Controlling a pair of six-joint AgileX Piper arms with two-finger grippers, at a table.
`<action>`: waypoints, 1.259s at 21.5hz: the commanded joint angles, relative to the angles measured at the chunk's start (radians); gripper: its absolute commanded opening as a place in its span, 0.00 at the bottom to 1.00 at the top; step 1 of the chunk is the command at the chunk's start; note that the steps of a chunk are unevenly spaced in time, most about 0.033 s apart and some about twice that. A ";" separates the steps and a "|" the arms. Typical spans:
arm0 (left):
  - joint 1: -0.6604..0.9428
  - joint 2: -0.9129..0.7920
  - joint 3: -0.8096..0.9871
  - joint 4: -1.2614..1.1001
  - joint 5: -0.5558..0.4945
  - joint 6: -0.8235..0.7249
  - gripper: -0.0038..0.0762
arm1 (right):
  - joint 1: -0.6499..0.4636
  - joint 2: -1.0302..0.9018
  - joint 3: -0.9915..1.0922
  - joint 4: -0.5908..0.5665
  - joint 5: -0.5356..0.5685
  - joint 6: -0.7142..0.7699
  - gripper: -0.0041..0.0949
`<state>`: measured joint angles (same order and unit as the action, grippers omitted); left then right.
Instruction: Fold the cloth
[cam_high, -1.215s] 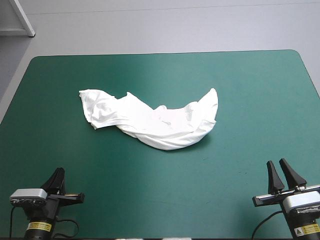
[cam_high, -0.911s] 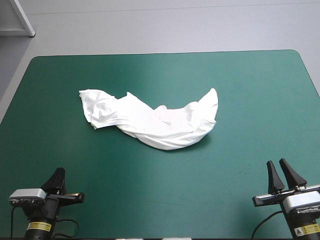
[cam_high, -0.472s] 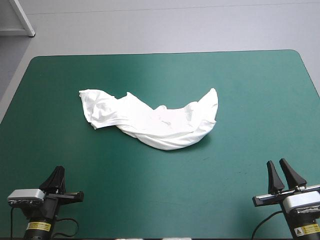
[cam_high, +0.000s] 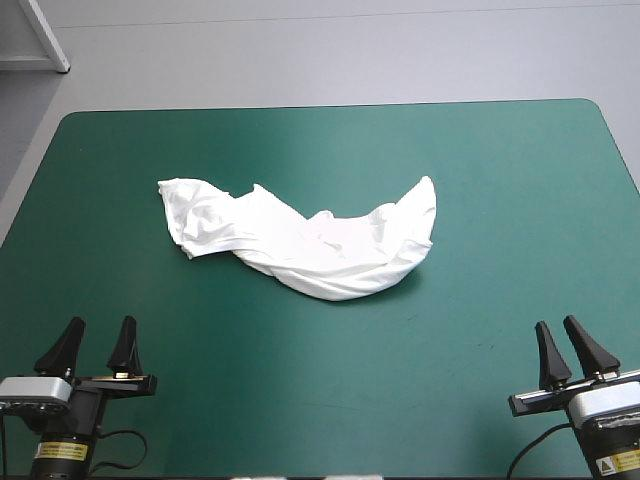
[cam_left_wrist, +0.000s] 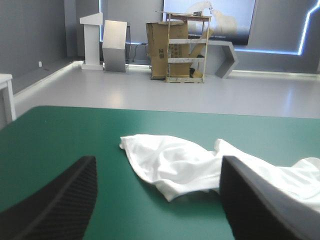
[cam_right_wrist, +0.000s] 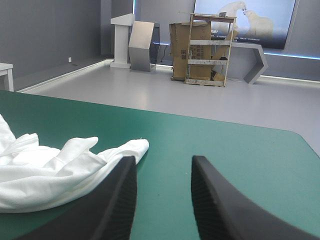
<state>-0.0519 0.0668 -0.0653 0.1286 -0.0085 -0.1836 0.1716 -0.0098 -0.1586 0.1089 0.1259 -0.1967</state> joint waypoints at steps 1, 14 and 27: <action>0.000 0.065 -0.174 0.022 0.066 0.039 0.68 | -0.008 0.044 -0.081 -0.009 -0.025 -0.039 0.41; 0.000 0.940 -0.923 0.002 0.375 0.071 0.68 | -0.008 0.627 -0.619 -0.002 0.411 -0.014 0.41; 0.200 1.533 -1.235 -0.445 0.429 0.383 0.68 | -0.008 0.744 -0.769 0.040 0.716 0.060 0.41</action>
<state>0.1153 1.5755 -1.2367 -0.1414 0.4488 0.0322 0.1716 0.7163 -0.8926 0.1246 0.8649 -0.1451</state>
